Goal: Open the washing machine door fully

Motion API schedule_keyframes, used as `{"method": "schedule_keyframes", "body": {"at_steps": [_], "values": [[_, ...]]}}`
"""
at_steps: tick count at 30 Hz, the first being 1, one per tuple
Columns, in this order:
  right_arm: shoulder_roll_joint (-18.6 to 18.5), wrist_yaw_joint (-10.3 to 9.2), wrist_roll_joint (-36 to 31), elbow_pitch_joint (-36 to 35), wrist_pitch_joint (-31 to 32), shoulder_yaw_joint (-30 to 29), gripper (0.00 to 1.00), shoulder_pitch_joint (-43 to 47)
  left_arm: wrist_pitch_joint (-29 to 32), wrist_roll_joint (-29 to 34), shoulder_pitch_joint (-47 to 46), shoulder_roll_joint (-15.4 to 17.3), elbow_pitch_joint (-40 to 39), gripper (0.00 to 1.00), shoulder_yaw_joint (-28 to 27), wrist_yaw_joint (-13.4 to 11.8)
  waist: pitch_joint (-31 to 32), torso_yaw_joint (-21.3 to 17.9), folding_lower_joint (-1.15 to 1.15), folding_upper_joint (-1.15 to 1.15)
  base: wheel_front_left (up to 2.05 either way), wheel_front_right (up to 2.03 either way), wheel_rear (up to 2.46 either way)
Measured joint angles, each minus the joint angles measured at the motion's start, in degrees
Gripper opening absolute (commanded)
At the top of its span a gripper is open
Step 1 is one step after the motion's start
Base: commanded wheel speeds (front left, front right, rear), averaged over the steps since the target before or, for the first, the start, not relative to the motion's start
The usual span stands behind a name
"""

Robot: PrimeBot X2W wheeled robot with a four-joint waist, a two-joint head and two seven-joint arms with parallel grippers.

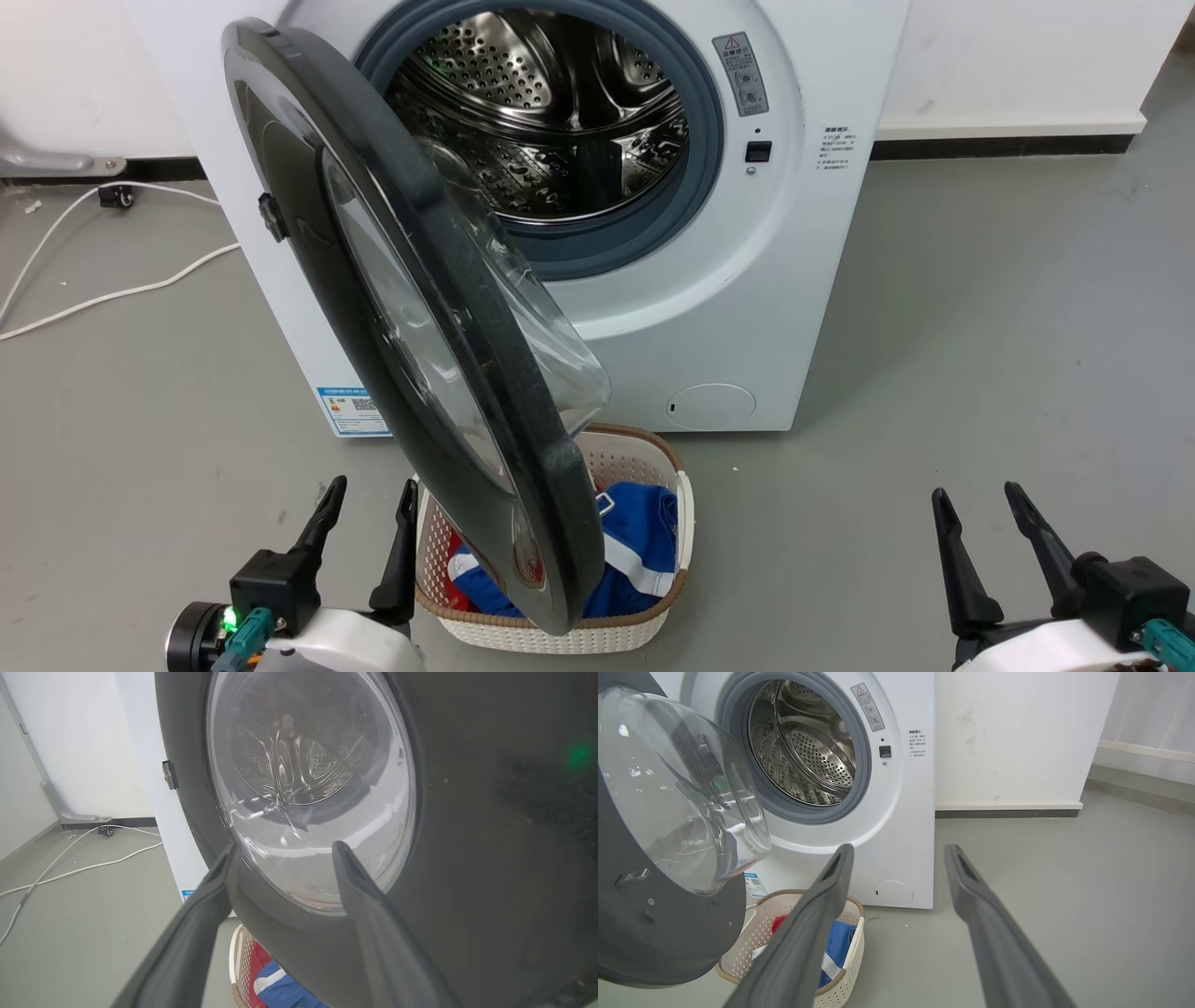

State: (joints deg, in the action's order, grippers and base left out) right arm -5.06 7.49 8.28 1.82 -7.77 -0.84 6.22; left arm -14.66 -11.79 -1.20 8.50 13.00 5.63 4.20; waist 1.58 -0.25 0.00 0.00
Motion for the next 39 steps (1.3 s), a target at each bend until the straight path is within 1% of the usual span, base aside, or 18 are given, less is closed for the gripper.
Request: {"method": "schedule_keyframes", "body": {"at_steps": [4, 5, 6, 7, 16, 20, 25, 32, 36, 39], "values": [[0.0, 0.0, 0.22, 0.38, -0.22, 0.01, 1.0, -0.13, 0.0, -0.32, 0.0, 0.07, 0.18, 1.0, 0.01, -0.2, -0.02, 0.04, 0.0, 0.0, 0.0, 0.0, 0.0], [0.0, 0.01, 0.22, 0.44, -0.25, 0.03, 1.0, -0.21, -0.03, -0.51, 0.0, 0.08, 0.2, 0.78, 0.02, -0.23, -0.05, 0.08, 0.0, 0.0, 0.0, 0.0, 0.0], [-0.01, 0.0, 0.22, 0.51, -0.26, 0.07, 1.0, -0.35, -0.07, -0.52, 0.0, 0.08, 0.18, 0.41, 0.04, -0.25, -0.1, 0.12, 0.0, 0.0, 0.0, 0.0, 0.0], [-0.01, 0.0, 0.24, 0.54, -0.27, 0.08, 1.0, -0.46, -0.07, -0.6, 0.0, 0.07, 0.18, 0.0, 0.11, -0.25, -0.16, 0.16, 0.0, 0.0, 0.0, 0.0, 0.0], [0.07, 0.0, 0.18, 0.8, -0.53, 0.03, 1.0, -1.19, 0.2, -1.97, -0.3, 0.08, -0.15, 0.0, -0.07, -0.3, -0.74, 0.52, 0.0, 0.0, 0.0, 0.0, 0.0], [0.25, 0.0, 0.16, 0.93, -0.6, -0.19, 1.0, -1.3, 0.2, -2.13, -1.69, 0.29, -3.15, 0.0, -1.1, -1.49, -0.85, 0.89, 0.0, 0.0, 0.0, 0.0, 0.0], [0.43, 0.0, 0.15, 1.2, -0.75, -0.1, 1.0, -1.46, 0.09, -1.56, -3.76, 1.04, -11.37, 0.0, -1.87, -2.74, -0.83, 1.23, 0.0, 0.0, 0.0, 0.0, 0.0], [0.69, 0.0, -0.27, 1.92, -0.87, -0.66, 1.0, -1.65, 0.87, -0.73, -7.96, 1.34, -24.64, 0.0, -1.48, -3.71, -1.12, 1.7, 0.0, 0.0, 0.0, 0.0, 0.0], [0.83, 0.0, -0.54, 2.24, -1.05, -0.91, 1.0, -2.09, 2.22, 0.04, -11.91, 1.36, -31.31, 0.0, -0.15, -3.68, -1.16, 1.87, 0.0, 0.0, 0.0, 0.0, 0.0], [0.87, 0.01, -0.79, 2.48, -1.04, -1.04, 1.0, -2.16, 3.88, 0.32, -14.68, 1.01, -35.1, 0.0, 2.18, -3.02, -1.18, 1.87, 0.0, 0.0, 0.0, 0.0, 0.0]]}}
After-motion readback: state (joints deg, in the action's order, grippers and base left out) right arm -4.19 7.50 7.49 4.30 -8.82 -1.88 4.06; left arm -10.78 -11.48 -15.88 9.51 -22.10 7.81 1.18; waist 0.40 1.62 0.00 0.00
